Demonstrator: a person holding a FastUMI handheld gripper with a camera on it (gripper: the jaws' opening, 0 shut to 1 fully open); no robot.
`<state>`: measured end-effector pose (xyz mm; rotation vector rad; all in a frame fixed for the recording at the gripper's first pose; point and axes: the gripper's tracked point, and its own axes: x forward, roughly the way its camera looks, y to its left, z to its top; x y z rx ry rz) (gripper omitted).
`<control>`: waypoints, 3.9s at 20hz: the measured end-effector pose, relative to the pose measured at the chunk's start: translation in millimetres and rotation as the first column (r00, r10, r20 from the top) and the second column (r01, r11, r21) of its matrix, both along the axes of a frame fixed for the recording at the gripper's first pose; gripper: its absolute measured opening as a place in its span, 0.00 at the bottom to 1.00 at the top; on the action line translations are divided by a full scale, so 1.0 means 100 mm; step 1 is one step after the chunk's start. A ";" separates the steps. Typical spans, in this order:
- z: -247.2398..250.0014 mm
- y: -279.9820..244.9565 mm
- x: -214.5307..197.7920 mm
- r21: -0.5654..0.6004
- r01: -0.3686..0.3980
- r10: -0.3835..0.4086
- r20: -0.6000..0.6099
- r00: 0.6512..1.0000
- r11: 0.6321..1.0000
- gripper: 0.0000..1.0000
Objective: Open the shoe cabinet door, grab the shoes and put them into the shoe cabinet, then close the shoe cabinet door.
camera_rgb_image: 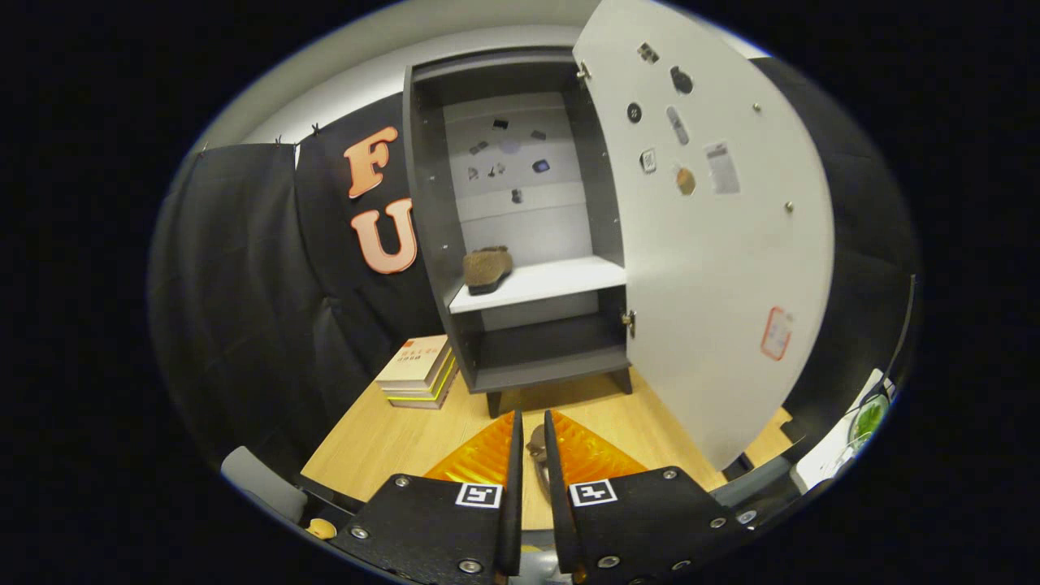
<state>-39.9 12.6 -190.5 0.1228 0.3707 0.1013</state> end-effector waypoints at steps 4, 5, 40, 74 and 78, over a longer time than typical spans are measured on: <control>-0.65 0.19 0.23 -0.001 -0.063 0.063 -0.104 0.993 0.998 0.17; -0.81 0.21 0.30 -0.010 -0.078 0.076 -0.134 0.988 0.997 0.16; -2.60 0.16 1.33 0.020 -0.109 0.108 -0.407 0.907 0.994 0.06; 1.45 -0.40 4.23 -0.065 -0.095 0.095 -0.003 0.996 0.993 0.05; 1.28 -0.43 4.50 -0.078 -0.089 0.087 -0.035 0.996 0.993 0.05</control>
